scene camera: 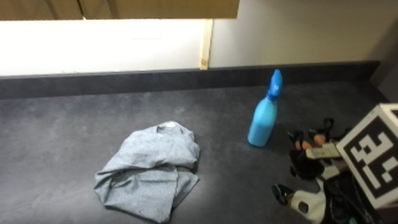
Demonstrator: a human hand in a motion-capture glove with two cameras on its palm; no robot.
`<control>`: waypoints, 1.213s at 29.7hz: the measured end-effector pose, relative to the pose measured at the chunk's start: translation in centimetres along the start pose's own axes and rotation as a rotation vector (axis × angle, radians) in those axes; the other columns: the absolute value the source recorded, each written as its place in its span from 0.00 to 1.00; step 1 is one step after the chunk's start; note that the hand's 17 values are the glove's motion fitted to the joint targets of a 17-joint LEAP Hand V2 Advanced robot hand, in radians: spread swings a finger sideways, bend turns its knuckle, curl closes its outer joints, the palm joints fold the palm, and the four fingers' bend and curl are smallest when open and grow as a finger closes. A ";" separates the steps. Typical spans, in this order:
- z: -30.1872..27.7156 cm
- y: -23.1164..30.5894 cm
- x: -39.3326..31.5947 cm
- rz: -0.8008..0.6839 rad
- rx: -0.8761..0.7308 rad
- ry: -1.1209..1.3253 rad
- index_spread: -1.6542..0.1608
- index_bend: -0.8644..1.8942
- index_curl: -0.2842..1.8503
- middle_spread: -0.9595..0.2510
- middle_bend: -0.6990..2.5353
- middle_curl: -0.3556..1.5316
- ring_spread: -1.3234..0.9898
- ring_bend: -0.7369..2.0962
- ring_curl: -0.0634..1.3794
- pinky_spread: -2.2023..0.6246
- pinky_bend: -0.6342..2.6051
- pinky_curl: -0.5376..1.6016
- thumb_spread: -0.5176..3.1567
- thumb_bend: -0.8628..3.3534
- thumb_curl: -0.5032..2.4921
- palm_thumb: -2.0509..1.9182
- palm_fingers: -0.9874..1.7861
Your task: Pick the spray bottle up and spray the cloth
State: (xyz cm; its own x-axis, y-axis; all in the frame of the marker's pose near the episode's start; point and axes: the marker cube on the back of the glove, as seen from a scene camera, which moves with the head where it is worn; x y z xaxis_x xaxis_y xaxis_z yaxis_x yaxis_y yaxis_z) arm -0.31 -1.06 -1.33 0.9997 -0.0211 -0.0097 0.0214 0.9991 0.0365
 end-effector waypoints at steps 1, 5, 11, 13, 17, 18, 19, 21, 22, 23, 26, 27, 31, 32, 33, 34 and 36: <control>-0.4 -0.3 -0.1 -0.005 0.010 0.004 0.81 0.35 0.14 0.82 0.26 0.20 0.58 0.40 0.10 0.78 0.40 0.32 0.24 0.29 0.21 0.65 0.58; -3.1 -1.8 -0.8 -0.032 0.074 0.037 0.77 0.35 0.18 0.83 0.26 0.23 0.58 0.41 0.16 0.78 0.43 0.36 0.30 0.29 0.23 0.67 0.56; -4.6 -2.4 -1.0 -0.046 0.110 0.064 0.74 0.36 0.19 0.84 0.27 0.25 0.59 0.43 0.20 0.78 0.45 0.40 0.35 0.28 0.25 0.67 0.54; -5.0 -2.7 -1.0 -0.047 0.120 0.080 0.73 0.36 0.20 0.84 0.27 0.26 0.59 0.43 0.21 0.78 0.46 0.40 0.36 0.28 0.26 0.67 0.54; -5.0 -3.0 -1.2 -0.053 0.121 0.092 0.72 0.36 0.21 0.85 0.27 0.27 0.59 0.43 0.22 0.78 0.46 0.41 0.38 0.27 0.27 0.68 0.53; -4.8 -3.0 -1.2 -0.054 0.120 0.092 0.72 0.36 0.21 0.85 0.27 0.28 0.59 0.43 0.23 0.78 0.46 0.41 0.38 0.27 0.27 0.68 0.53; -4.7 -3.0 -1.3 -0.054 0.118 0.091 0.72 0.36 0.21 0.85 0.27 0.28 0.59 0.43 0.23 0.78 0.46 0.41 0.39 0.27 0.27 0.68 0.53; -4.3 -2.9 -1.4 -0.054 0.113 0.082 0.72 0.36 0.21 0.85 0.27 0.28 0.59 0.43 0.24 0.78 0.46 0.41 0.39 0.26 0.28 0.68 0.53; -4.1 -2.8 -1.5 -0.055 0.110 0.073 0.72 0.36 0.21 0.85 0.27 0.29 0.59 0.43 0.24 0.79 0.46 0.41 0.39 0.26 0.28 0.68 0.53; -3.8 -2.7 -1.5 -0.055 0.108 0.062 0.72 0.36 0.22 0.85 0.27 0.29 0.59 0.43 0.24 0.79 0.46 0.42 0.40 0.26 0.28 0.68 0.53; -3.0 -2.5 -1.7 -0.045 0.106 0.006 0.72 0.36 0.22 0.85 0.27 0.29 0.59 0.44 0.25 0.79 0.46 0.42 0.40 0.25 0.29 0.68 0.53; -2.8 -2.4 -1.7 -0.037 0.110 -0.027 0.71 0.36 0.22 0.85 0.27 0.30 0.59 0.44 0.25 0.79 0.46 0.42 0.40 0.25 0.29 0.68 0.53; -1.2 -2.2 -1.5 0.032 0.167 -0.250 0.71 0.36 0.22 0.85 0.27 0.31 0.59 0.44 0.26 0.79 0.46 0.42 0.41 0.24 0.30 0.69 0.53; -0.7 -2.2 -1.3 0.055 0.190 -0.325 0.71 0.36 0.22 0.85 0.27 0.31 0.59 0.44 0.26 0.79 0.46 0.42 0.41 0.24 0.30 0.69 0.53; -0.2 -2.2 -1.1 0.075 0.217 -0.406 0.72 0.35 0.22 0.85 0.27 0.31 0.59 0.44 0.26 0.79 0.47 0.42 0.41 0.24 0.30 0.69 0.53; 0.3 -2.3 -0.9 0.092 0.247 -0.492 0.72 0.35 0.22 0.86 0.27 0.31 0.59 0.44 0.27 0.79 0.47 0.42 0.41 0.24 0.30 0.69 0.53; 1.4 -2.6 -0.6 0.128 0.310 -0.679 0.72 0.35 0.22 0.86 0.28 0.32 0.59 0.44 0.27 0.79 0.47 0.43 0.42 0.24 0.31 0.69 0.53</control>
State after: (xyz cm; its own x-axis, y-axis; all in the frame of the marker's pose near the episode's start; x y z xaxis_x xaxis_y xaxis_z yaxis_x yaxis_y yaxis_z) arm -1.00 -3.71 -0.03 0.7786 -0.0239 0.6271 -0.1935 0.9414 0.2762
